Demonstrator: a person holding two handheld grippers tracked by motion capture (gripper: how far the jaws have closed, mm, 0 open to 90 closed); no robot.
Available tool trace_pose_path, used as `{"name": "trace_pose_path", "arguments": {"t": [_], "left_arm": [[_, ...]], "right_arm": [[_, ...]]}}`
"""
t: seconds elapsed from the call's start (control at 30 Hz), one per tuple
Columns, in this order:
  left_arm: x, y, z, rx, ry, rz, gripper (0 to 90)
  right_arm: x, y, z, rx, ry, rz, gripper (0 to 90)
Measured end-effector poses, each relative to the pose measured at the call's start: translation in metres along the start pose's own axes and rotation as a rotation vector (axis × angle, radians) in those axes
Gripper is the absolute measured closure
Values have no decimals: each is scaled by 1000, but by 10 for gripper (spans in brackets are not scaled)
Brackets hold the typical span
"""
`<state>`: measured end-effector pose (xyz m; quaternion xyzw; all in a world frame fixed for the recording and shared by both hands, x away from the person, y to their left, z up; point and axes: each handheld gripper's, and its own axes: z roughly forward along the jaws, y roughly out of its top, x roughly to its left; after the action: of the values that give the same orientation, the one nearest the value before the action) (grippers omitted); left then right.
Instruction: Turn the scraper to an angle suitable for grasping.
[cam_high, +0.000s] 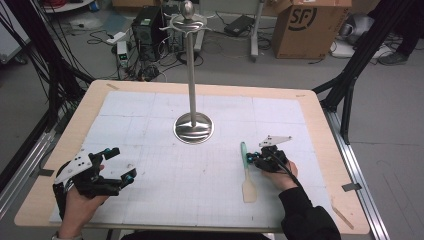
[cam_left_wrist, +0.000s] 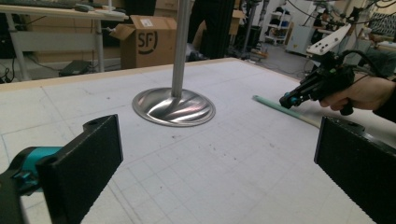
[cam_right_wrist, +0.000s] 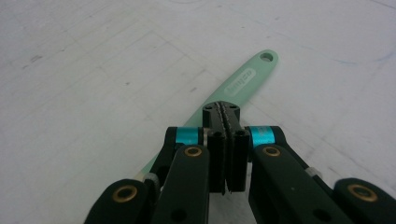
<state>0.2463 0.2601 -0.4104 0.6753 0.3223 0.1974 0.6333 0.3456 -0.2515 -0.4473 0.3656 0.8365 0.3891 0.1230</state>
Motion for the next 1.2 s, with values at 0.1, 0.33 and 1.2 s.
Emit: {"name": "trace_pose_path", "arguments": {"t": [0.1, 0.33, 1.2], "left_arm": [[0, 1, -1, -12, -6, -3, 17], [2, 1, -2, -13, 2, -8, 17], [2, 0, -1, 2, 11, -5, 17]], "right_arm": [[2, 0, 0, 2, 1, -6, 896], [16, -1, -13, -32, 28, -30, 896], [53, -16, -17, 41, 69, -71, 896]]}}
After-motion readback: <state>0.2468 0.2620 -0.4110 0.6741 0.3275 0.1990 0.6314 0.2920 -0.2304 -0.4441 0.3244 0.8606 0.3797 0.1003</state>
